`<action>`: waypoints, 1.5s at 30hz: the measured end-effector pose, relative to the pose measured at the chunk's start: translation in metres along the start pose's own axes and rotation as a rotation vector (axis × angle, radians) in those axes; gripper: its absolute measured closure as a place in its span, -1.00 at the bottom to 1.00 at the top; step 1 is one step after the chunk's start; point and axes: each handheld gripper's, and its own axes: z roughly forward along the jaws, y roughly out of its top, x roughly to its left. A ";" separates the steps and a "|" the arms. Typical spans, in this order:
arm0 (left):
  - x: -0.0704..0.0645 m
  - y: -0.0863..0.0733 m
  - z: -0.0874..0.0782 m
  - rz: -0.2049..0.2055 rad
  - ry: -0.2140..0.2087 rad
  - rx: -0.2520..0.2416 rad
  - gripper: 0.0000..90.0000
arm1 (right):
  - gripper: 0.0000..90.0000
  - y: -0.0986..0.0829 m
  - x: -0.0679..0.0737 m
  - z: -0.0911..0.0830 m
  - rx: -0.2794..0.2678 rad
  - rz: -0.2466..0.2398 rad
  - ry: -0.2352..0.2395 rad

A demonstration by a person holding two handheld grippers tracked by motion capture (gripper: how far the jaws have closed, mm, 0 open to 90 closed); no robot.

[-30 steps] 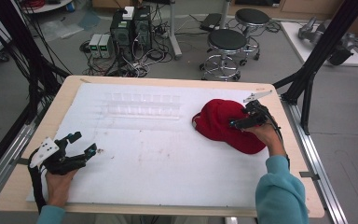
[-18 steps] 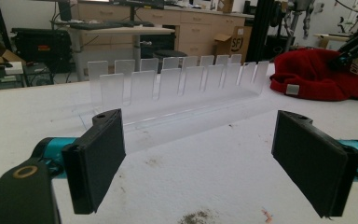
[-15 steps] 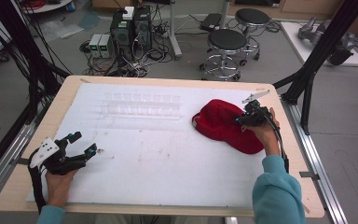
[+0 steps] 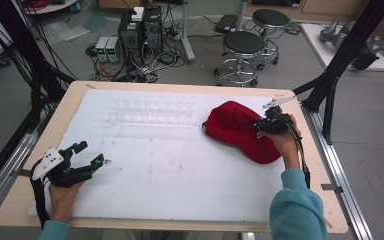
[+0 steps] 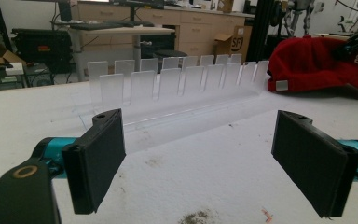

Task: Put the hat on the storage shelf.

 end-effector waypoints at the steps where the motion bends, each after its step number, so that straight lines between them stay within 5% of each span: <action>1: 0.000 0.000 0.000 0.001 0.000 0.000 -0.61 | 0.87 0.001 0.002 -0.001 0.001 -0.003 -0.002; 14: -0.003 0.002 0.005 0.029 0.030 0.057 -0.61 | 0.86 0.004 0.021 -0.024 -0.100 -0.008 0.024; 25: -0.002 0.003 0.007 0.009 0.040 0.069 -0.65 | 0.86 0.011 0.040 -0.050 -0.256 0.014 0.090; 34: -0.003 0.008 0.013 0.002 0.000 0.126 -0.65 | 0.86 0.021 0.058 -0.058 -0.331 0.010 0.150; 38: -0.007 0.017 0.013 -0.044 -0.050 0.131 -0.65 | 0.86 0.026 0.065 -0.058 -0.363 0.006 0.169; 45: -0.020 0.043 0.017 -0.019 -0.105 0.152 -0.65 | 0.86 0.041 0.085 -0.051 -0.408 -0.002 0.216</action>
